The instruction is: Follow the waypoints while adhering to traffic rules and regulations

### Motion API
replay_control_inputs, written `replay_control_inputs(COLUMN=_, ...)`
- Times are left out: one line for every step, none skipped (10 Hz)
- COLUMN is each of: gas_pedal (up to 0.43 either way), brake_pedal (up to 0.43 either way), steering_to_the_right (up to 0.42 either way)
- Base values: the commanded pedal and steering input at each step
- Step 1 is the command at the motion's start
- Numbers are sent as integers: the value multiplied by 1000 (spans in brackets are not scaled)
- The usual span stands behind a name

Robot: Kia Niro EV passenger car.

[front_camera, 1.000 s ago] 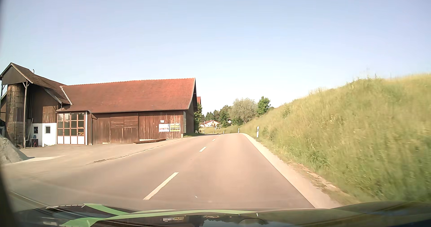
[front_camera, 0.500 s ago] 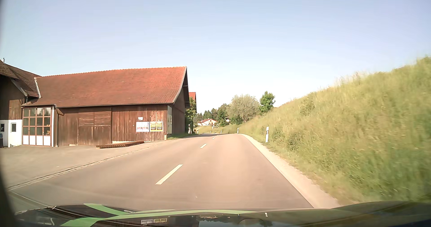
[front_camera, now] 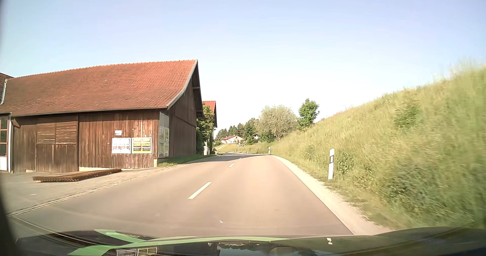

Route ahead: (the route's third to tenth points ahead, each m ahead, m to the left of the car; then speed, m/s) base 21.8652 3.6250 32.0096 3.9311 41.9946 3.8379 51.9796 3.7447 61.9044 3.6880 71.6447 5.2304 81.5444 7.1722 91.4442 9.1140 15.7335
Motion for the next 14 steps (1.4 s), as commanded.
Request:
replay_control_inputs(gas_pedal=98, brake_pedal=0, steering_to_the_right=-7)
replay_control_inputs(gas_pedal=98, brake_pedal=0, steering_to_the_right=-7)
replay_control_inputs(gas_pedal=87, brake_pedal=0, steering_to_the_right=-5)
replay_control_inputs(gas_pedal=87, brake_pedal=0, steering_to_the_right=-5)
replay_control_inputs(gas_pedal=87, brake_pedal=0, steering_to_the_right=-5)
replay_control_inputs(gas_pedal=87, brake_pedal=0, steering_to_the_right=-5)
replay_control_inputs(gas_pedal=87, brake_pedal=0, steering_to_the_right=-5)
replay_control_inputs(gas_pedal=87, brake_pedal=0, steering_to_the_right=-5)
replay_control_inputs(gas_pedal=98, brake_pedal=0, steering_to_the_right=-5)
replay_control_inputs(gas_pedal=110, brake_pedal=0, steering_to_the_right=-5)
replay_control_inputs(gas_pedal=118, brake_pedal=0, steering_to_the_right=-5)
replay_control_inputs(gas_pedal=118, brake_pedal=0, steering_to_the_right=-5)
replay_control_inputs(gas_pedal=118, brake_pedal=0, steering_to_the_right=-5)
replay_control_inputs(gas_pedal=118, brake_pedal=0, steering_to_the_right=-6)
